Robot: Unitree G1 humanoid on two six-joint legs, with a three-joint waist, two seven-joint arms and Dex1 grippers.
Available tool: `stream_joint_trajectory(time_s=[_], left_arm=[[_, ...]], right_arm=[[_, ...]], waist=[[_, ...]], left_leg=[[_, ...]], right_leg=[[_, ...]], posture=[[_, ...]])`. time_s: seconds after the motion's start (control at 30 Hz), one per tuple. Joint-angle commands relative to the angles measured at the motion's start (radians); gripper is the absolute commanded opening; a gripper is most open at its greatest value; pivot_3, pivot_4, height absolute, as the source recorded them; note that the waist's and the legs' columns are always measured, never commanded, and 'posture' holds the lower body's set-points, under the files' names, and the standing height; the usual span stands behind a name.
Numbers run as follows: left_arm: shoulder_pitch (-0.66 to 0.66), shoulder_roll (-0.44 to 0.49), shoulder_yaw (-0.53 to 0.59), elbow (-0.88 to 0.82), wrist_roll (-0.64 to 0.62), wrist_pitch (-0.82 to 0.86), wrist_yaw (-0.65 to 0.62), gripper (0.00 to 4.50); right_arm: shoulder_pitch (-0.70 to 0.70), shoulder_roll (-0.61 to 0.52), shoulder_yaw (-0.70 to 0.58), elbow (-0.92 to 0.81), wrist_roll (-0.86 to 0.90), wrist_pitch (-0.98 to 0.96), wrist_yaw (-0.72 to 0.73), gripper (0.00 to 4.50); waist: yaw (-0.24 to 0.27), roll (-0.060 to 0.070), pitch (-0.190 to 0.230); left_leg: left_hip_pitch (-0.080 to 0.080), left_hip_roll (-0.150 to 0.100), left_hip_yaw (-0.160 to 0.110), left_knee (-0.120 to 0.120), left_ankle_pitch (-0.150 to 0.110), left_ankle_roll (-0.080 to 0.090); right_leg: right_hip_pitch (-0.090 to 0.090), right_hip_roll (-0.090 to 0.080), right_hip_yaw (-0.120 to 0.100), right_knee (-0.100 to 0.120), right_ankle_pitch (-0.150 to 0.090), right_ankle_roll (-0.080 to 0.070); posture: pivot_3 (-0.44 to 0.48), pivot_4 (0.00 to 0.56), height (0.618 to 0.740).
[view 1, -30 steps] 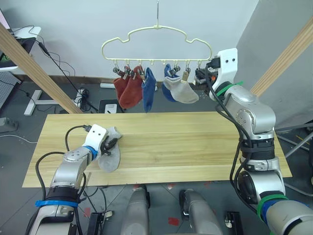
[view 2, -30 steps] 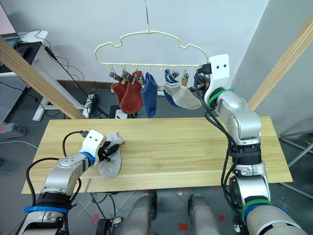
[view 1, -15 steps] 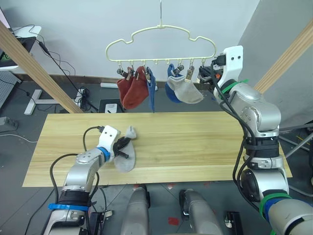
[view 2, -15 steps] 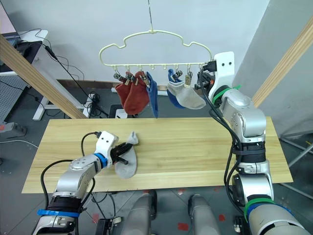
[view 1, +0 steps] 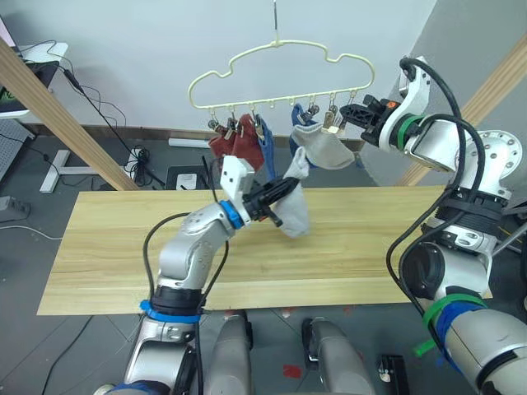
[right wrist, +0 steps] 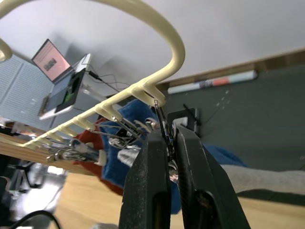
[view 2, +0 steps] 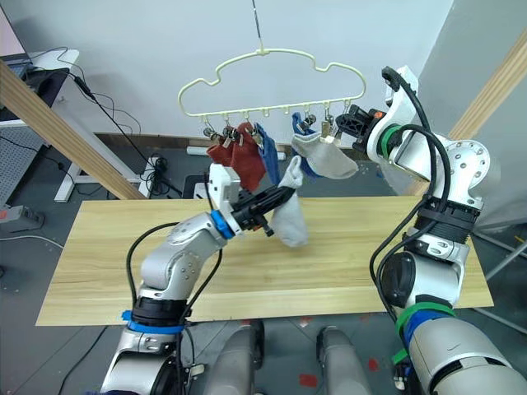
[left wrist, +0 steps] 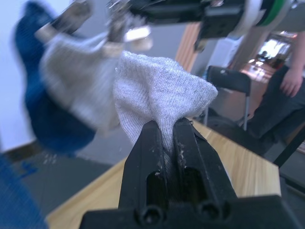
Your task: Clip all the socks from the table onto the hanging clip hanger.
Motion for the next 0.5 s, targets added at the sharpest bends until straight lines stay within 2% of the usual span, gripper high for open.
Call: stream_joint_trajectory(time_s=[0.03, 0.5], left_arm=[[-0.030, -0.014, -0.030, 0.038, 0.033, -0.056, -0.011, 0.01], [-0.165, -0.056, -0.059, 0.246, 0.123, -0.184, -0.032, 0.01]], right_arm=[[-0.031, 0.008, -0.072, -0.031, 0.019, 0.062, -0.063, 0.00], [-0.056, 0.064, -0.155, -0.103, 0.019, 0.170, -0.125, 0.00]], waist=[[-0.003, 0.000, 0.000], [-0.021, 0.000, 0.000]], left_leg=[[0.000, 0.000, 0.000, 0.000, 0.000, 0.000], [-0.001, -0.001, 0.000, 0.000, 0.000, 0.000]], right_leg=[[0.000, 0.000, 0.000, 0.000, 0.000, 0.000], [-0.001, 0.000, 0.000, 0.000, 0.000, 0.000]], posture=[[-0.085, 0.320, 0.740], [-0.106, 0.323, 0.740]])
